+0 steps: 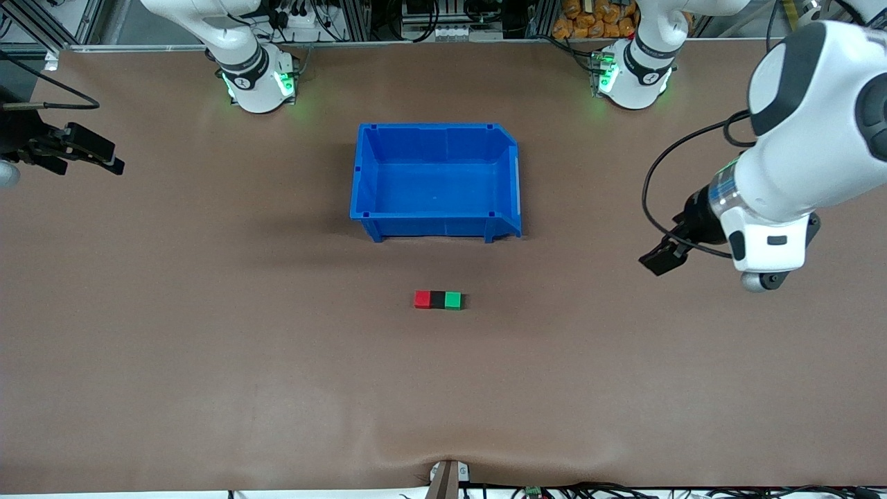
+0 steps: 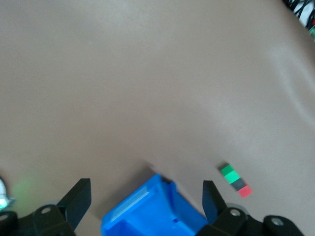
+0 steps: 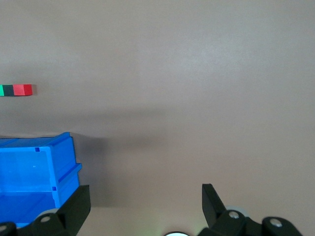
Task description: Attach green and red cubes to black cube
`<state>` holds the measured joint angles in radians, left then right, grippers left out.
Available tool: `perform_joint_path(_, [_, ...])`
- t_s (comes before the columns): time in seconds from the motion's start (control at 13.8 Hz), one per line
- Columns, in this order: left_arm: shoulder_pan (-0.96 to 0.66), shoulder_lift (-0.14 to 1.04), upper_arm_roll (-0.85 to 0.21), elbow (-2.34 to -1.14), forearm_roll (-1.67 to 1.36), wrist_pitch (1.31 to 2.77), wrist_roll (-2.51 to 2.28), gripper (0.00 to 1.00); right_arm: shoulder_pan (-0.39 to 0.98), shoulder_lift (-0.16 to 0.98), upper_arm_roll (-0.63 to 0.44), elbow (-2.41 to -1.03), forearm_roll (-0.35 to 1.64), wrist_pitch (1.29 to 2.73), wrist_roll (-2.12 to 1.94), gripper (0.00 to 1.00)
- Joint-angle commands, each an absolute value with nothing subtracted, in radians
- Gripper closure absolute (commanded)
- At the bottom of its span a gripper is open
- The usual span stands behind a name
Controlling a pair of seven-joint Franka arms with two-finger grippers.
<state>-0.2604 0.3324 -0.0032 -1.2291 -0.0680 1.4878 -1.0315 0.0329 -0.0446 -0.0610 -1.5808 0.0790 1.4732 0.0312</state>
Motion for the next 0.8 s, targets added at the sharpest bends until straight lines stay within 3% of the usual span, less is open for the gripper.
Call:
perform_joint_path(0.0, [-0.239,0.282,-0.009,-1.259,-0.052,1.418,-0.928,0.00,0.040,-0.048,-0.067,-1.577,0.078,1.465,0.048,0.00])
perform_joint_path(0.51, [-0.170,0.158,-0.003,-1.366,-0.052,1.385,-0.674,0.00,0.040,-0.041,-0.067,-1.575,0.078,1.466,0.048,0.00])
perform_joint_path(0.72, [-0.170,0.105,0.049,-1.411,-0.052,1.385,-0.556,0.00,0.031,-0.041,-0.067,-1.575,0.077,1.470,0.046,0.00])
